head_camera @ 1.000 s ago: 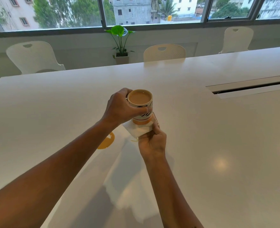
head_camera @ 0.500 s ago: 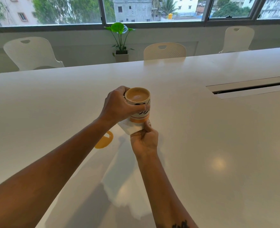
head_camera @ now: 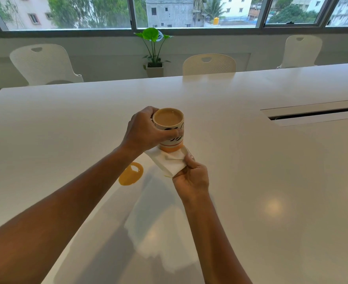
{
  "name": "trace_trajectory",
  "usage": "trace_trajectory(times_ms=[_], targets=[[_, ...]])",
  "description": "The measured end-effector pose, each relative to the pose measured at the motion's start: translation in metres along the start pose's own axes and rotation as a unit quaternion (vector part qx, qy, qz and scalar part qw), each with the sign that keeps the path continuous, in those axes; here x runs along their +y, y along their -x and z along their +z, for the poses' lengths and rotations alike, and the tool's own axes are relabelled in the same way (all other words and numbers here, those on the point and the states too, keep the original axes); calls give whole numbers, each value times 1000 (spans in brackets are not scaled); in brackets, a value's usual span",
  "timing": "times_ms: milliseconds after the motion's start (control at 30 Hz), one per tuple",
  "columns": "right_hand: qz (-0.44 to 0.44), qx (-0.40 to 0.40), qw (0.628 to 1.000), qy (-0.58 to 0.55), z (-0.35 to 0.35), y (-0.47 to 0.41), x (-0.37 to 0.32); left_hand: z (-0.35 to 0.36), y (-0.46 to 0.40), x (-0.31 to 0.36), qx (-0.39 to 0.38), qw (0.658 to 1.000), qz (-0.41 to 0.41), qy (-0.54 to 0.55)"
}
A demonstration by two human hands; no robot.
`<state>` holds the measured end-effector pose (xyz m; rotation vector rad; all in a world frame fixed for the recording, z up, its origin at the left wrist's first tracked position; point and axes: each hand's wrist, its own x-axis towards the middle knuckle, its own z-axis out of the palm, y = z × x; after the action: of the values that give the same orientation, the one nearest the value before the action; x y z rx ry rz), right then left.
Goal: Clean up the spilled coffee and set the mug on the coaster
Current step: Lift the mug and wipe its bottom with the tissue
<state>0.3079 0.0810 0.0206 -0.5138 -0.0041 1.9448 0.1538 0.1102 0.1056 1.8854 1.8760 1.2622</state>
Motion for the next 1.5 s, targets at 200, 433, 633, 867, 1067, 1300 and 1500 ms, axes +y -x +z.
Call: trace_trajectory(times_ms=[200,433,633,867,1067,1300,1500], targets=[[1,9,999,51,-16,7,-23,-3,2,-1,4,1000,-21,14],[-283,92,920,255,-32,-7,-81,-10,6,-11,18,999,-27,15],[-470,-33,424,773,-52,-48,-114,-14,10,-9,23,999,-36,19],[-92,-151,385,906,-55,-81,-94,-13,12,-16,18,999,-25,12],[-61,-254,401,878,-46,-71,-77,-10,11,-17,16,1000,-25,11],[-37,-310,396,864,-47,-57,-67,-6,8,-17,14,1000,-21,13],[14,-348,393,851,-52,-48,-67,-4,9,-17,13,1000,-19,17]])
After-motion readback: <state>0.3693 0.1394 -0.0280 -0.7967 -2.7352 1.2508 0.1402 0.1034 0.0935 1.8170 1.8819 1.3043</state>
